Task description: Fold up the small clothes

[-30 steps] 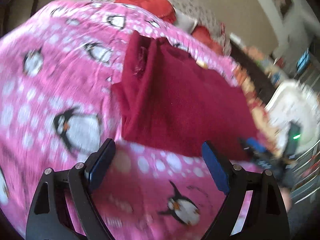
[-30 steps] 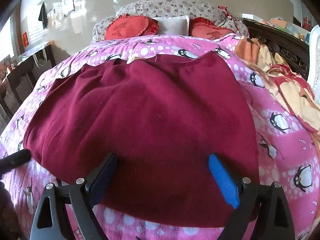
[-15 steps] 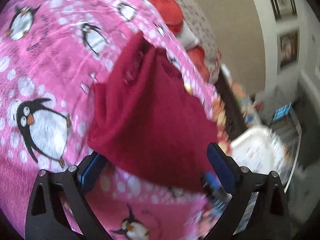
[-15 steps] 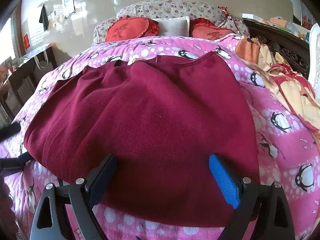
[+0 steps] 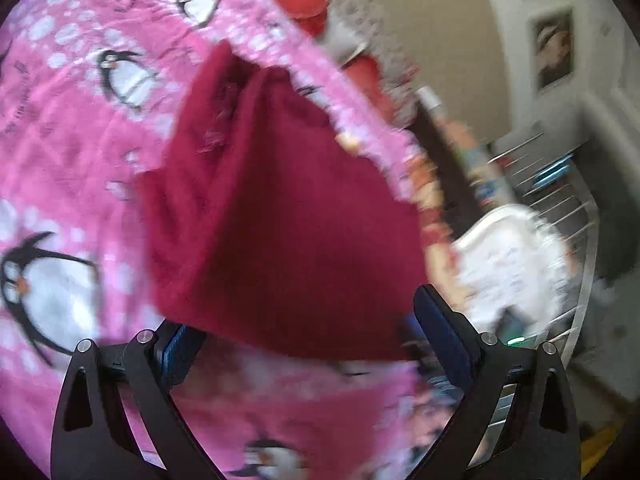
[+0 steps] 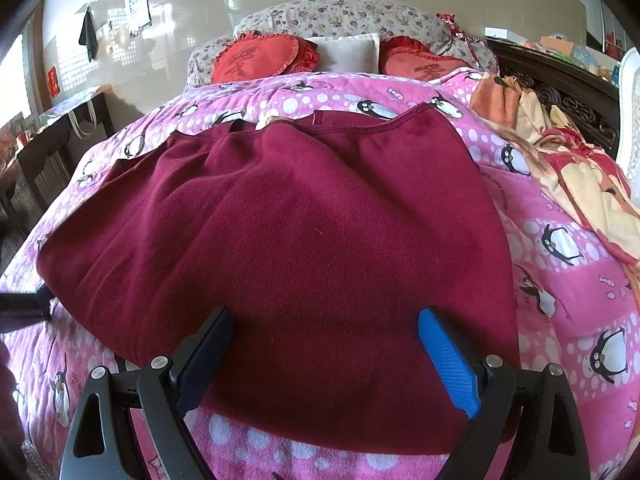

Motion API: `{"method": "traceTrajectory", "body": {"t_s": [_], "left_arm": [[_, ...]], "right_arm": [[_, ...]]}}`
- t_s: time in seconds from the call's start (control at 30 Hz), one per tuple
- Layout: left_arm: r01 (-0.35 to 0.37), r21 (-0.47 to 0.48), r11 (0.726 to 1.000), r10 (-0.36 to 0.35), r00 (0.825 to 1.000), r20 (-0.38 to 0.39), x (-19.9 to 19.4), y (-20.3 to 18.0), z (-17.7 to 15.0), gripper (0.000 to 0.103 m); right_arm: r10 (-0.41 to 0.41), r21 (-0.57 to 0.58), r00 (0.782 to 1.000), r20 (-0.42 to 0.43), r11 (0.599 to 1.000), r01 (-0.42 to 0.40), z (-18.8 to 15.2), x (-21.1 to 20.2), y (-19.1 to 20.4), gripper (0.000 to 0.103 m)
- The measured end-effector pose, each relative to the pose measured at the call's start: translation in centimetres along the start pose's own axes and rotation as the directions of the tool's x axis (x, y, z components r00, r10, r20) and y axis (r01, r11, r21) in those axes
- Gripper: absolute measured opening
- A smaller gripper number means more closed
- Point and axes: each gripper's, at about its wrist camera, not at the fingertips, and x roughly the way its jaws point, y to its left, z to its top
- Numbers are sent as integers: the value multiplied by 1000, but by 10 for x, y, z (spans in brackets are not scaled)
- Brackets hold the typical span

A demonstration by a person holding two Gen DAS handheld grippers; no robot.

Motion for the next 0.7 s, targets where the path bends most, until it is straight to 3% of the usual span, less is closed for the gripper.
{"method": "traceTrajectory", "body": {"t_s": [0.13,0.2,0.3,0.33,0.37,0.47,0.6,0.7], "left_arm": [[-22,-100,995,30,996,85,-7,14,19,93],[6,-107,994,5,995,101,-4,15,22,93],[60,-53,997,-56,996,76,-2,7,19,92],[46,-19,999,-45,996,83,-4,4,21,91],[30,-23,999,-27,995,99,-8,9,24,87],[25,-159,987,-5,993,120,-8,34,31,73],[-45,3,999,45,998,47,3,5,19,73],[-12,-91,996,20,997,80,-1,21,23,67]], "right_arm": [[-2,-2,1000,0,1000,2,0,0,0,93],[-1,-2,1000,0,1000,1,0,0,0,93],[-1,-1,1000,-1,1000,1,0,0,0,93],[-2,-2,1000,-1,1000,2,0,0,0,93],[-2,-3,1000,-1,1000,2,0,0,0,93],[-4,-4,1000,-1,1000,4,0,0,1,93],[-8,-6,1000,-3,1000,8,0,0,1,93],[-12,-10,1000,-5,1000,12,0,0,1,93]]}}
